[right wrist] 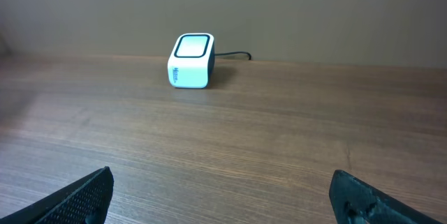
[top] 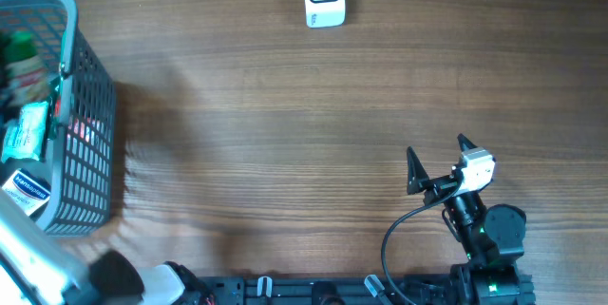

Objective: Scan the item barcode
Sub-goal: 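Grasp the green-capped jar with the left gripper and lift it, then carry the jar past the scanner and set it on the table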

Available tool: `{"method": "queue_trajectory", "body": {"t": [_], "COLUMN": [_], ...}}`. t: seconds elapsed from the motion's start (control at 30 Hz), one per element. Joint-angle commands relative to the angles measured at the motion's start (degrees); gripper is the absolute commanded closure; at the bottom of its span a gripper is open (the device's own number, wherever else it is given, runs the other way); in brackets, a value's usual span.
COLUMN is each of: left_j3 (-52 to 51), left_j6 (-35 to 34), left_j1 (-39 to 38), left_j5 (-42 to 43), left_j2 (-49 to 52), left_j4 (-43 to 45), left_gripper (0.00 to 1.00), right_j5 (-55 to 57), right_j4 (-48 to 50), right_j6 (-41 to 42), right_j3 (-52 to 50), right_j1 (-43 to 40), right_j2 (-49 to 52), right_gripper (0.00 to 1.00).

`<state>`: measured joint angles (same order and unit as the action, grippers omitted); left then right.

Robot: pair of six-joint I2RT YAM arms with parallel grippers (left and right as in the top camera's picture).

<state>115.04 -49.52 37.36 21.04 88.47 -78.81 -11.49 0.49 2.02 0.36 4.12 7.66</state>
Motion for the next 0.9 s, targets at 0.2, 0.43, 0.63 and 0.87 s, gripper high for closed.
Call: {"method": "queue_trajectory", "body": {"t": [0.2,0.43,0.63,0.87], "left_j3": [1.2,1.2,1.2,1.2], "left_j6": [1.0,-2.0,-2.0,-1.9], "left_j1": [-51.4,-71.2,-77.3,-81.4], "left_j5": [-19.7,-23.8,-21.3,-28.3], "left_j2": [2.7,25.0,38.0,43.8], "left_j4": [0.8,3.8,6.2,6.6], "left_gripper": [0.18,0.17,0.17,0.17], "right_j5": [0.3,0.3,0.4,0.3], "right_j4": [0.3,0.3,0.3,0.3], "right_j6": [-0.4,-0.4,-0.4,-0.4], "right_j3": [-0.1,-0.1,-0.1,-0.1], "right_j1": [-0.2,-0.2,-0.2,-0.2], "right_j2": [0.0,0.0,0.0,0.0], "right_gripper": [0.0,0.0,0.0,0.0]}}
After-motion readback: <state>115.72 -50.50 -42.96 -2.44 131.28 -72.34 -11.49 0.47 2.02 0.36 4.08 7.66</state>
